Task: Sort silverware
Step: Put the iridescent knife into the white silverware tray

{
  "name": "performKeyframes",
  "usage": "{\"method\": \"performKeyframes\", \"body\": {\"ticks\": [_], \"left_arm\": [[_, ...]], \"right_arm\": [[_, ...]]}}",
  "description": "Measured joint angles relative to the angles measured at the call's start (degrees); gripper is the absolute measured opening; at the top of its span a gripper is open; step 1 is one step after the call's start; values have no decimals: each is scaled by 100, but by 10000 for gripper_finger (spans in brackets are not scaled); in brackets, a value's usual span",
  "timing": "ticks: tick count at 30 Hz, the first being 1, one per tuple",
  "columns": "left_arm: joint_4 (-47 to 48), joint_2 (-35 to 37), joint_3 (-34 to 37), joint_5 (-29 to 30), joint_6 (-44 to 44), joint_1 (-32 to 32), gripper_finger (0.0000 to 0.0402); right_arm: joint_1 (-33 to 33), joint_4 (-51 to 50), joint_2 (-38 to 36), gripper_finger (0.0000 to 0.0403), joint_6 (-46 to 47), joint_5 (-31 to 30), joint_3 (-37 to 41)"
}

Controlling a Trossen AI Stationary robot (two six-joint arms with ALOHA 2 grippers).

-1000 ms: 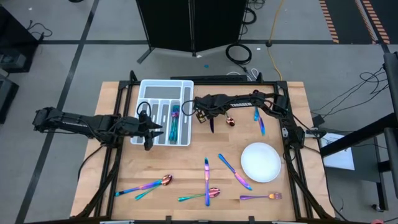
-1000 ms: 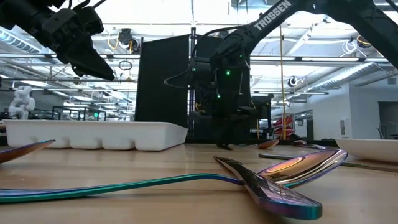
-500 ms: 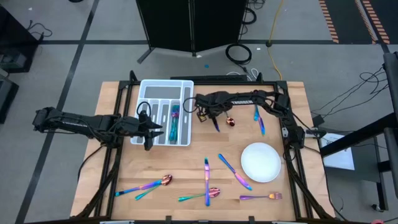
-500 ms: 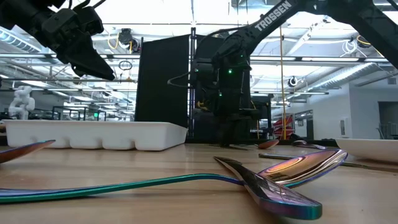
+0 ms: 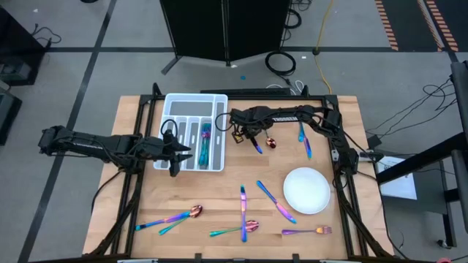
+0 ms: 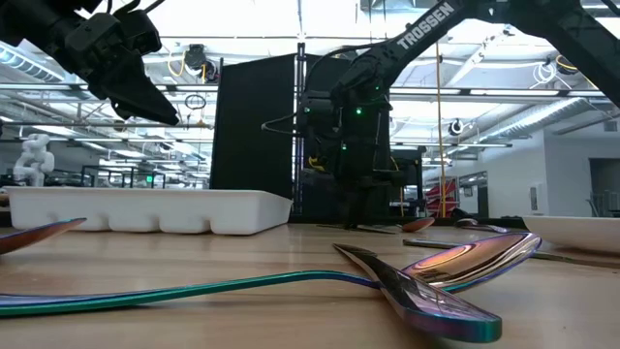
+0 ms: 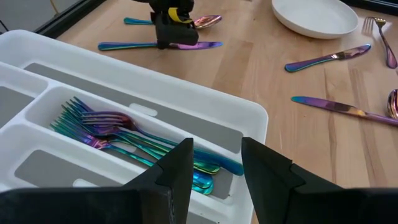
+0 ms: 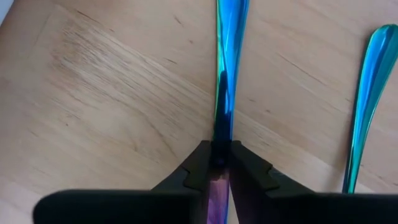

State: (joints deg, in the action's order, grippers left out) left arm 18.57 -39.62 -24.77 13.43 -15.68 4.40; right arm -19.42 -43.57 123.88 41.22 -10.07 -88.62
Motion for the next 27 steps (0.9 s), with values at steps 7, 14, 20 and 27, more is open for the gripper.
{"method": "performKeyframes", "body": {"ticks": [7,14,20,27], "left_arm": [[2,0,-4,-85,-7,0,136],[0,0,-4,-144,-7,0,136],[0,0,-4,-144,-4,0,136],[0,0,-4,-144,-7,0,136]], "right_arm": [[0,21,8,66,-11,-9,2],[-2,32,10,70,-36,-11,2],[-9,21,10,63,-53,-10,2],[-11,-47,10,16,-138,-36,2]]}}
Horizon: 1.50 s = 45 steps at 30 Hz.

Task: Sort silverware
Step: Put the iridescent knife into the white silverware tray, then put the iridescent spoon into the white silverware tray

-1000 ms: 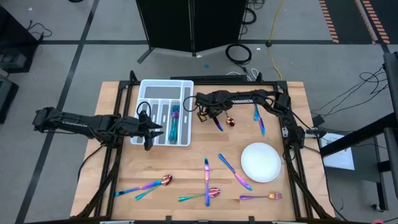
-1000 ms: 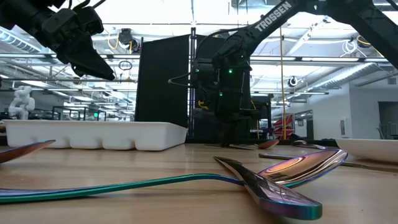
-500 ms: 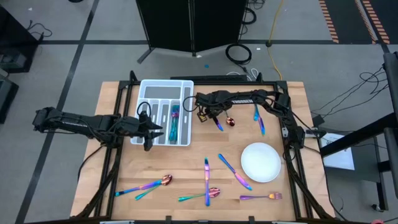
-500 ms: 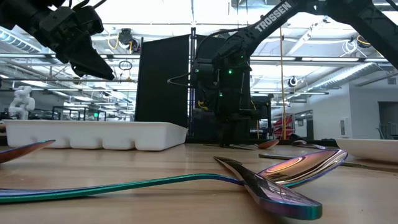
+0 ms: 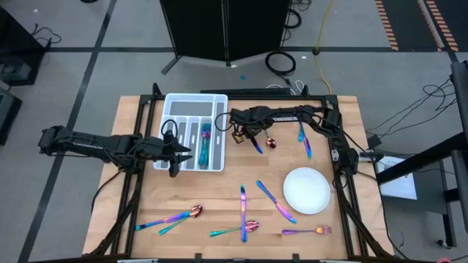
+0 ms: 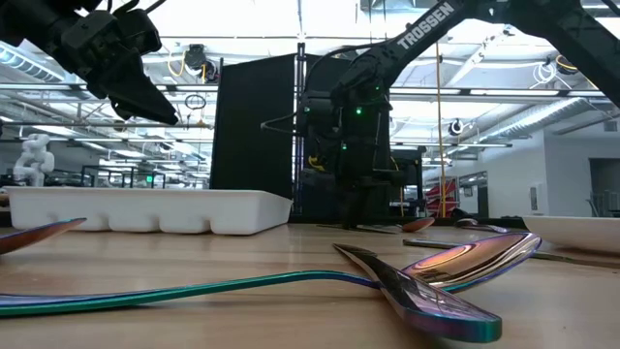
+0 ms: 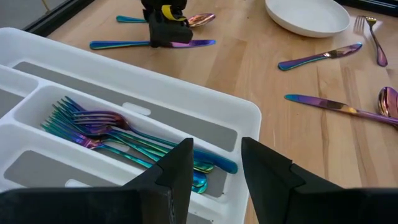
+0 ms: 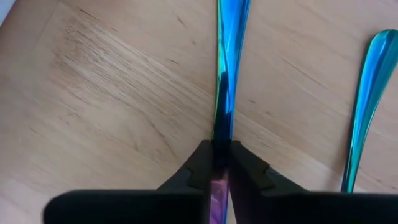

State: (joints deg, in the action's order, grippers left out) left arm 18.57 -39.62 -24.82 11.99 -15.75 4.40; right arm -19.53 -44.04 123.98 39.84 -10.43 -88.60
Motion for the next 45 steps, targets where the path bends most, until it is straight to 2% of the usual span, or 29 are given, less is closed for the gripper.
{"method": "performKeyframes", "body": {"ticks": [4,25,33,38,45], "left_arm": [[0,0,0,0,0,0,136],[0,0,0,-2,9,2,136],[17,0,0,-2,11,2,136],[53,0,0,-2,13,2,136],[52,-2,0,-4,-37,4,136]], "right_arm": [[0,-6,0,5,-36,-27,0],[9,-94,-274,12,-159,-16,26],[-150,-942,-432,13,-261,-71,15],[-147,-1477,-644,13,-313,-601,3],[-300,-1472,-640,13,-774,-270,4]]}}
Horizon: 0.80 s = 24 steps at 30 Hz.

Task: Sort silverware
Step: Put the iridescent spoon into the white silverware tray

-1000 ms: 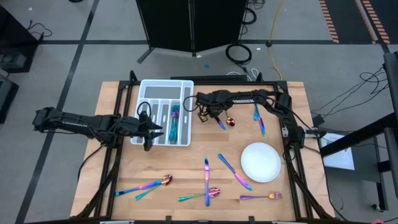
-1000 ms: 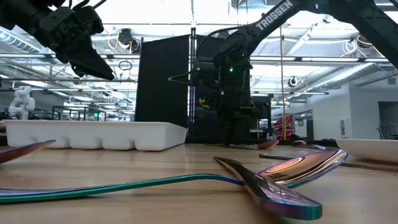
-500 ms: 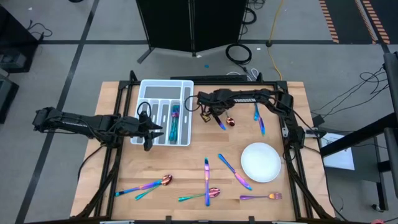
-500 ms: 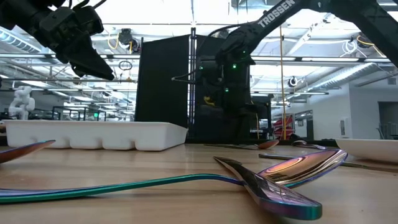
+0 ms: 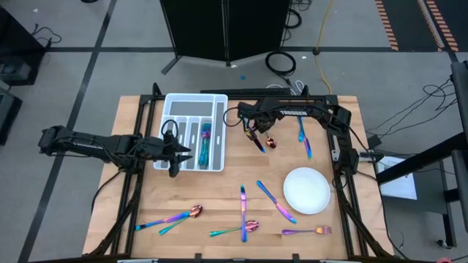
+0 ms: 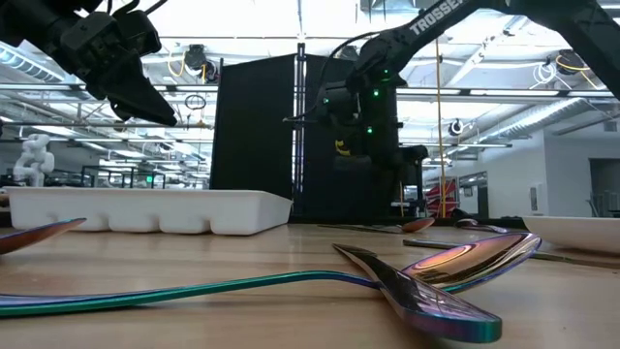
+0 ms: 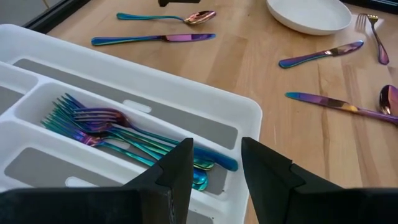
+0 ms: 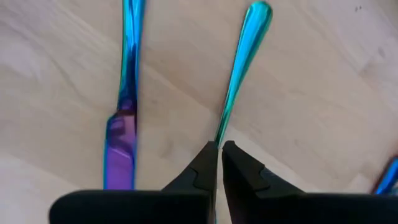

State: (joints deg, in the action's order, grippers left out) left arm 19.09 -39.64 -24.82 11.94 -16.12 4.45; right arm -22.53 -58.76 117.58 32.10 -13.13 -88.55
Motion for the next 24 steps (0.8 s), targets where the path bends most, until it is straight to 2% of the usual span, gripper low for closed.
{"method": "performKeyframes", "body": {"ticks": [3,7,15,18,24], "left_arm": [[0,2,0,-74,-7,7,136],[0,2,0,-127,-5,9,136],[3,1,0,-127,-32,9,136],[70,2,0,-127,-115,9,136],[114,1,0,-129,-153,9,136]], "right_arm": [[-34,-22,19,13,49,19,4],[-34,-22,19,29,-43,361,4],[-82,-108,19,127,-330,412,4],[-76,-169,19,150,-345,335,7],[-118,-63,17,156,-341,278,90]]}}
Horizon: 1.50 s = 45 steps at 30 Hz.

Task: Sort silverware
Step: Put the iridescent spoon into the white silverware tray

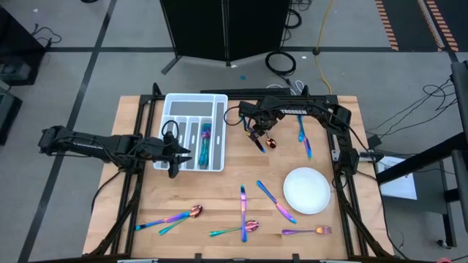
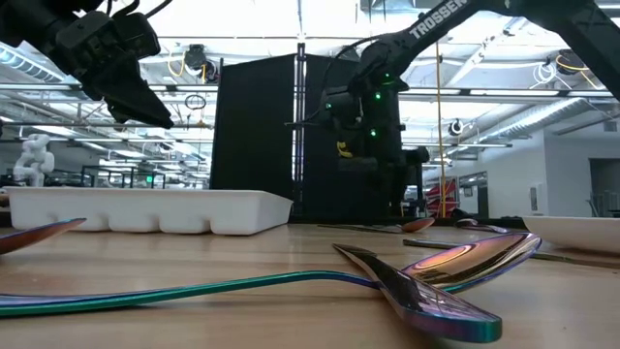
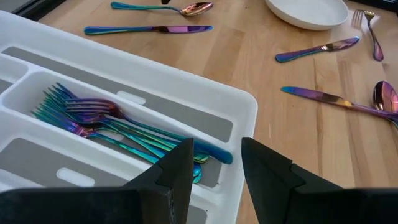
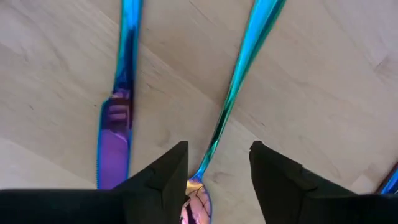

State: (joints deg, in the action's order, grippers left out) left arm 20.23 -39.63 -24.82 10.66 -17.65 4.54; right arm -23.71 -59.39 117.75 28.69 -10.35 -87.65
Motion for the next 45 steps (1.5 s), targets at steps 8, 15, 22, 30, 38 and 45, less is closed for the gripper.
{"method": "performKeyframes", "body": {"ticks": [8,15,22,30,38,45], "left_arm": [[3,1,0,1,-4,0,136],[0,1,0,4,-1,0,136],[-2,0,0,7,6,0,136],[-2,0,0,9,9,0,136],[-2,1,0,11,9,0,136],[-2,1,2,11,-6,0,136]], "right_arm": [[-176,723,-40,131,-225,434,831],[-161,760,-36,78,-304,423,871],[-83,703,-142,8,-84,105,899],[104,707,-988,3,-506,-363,900],[532,1102,-1763,1,-2046,-323,898],[935,2306,-1826,1,-5207,-130,895]]}}
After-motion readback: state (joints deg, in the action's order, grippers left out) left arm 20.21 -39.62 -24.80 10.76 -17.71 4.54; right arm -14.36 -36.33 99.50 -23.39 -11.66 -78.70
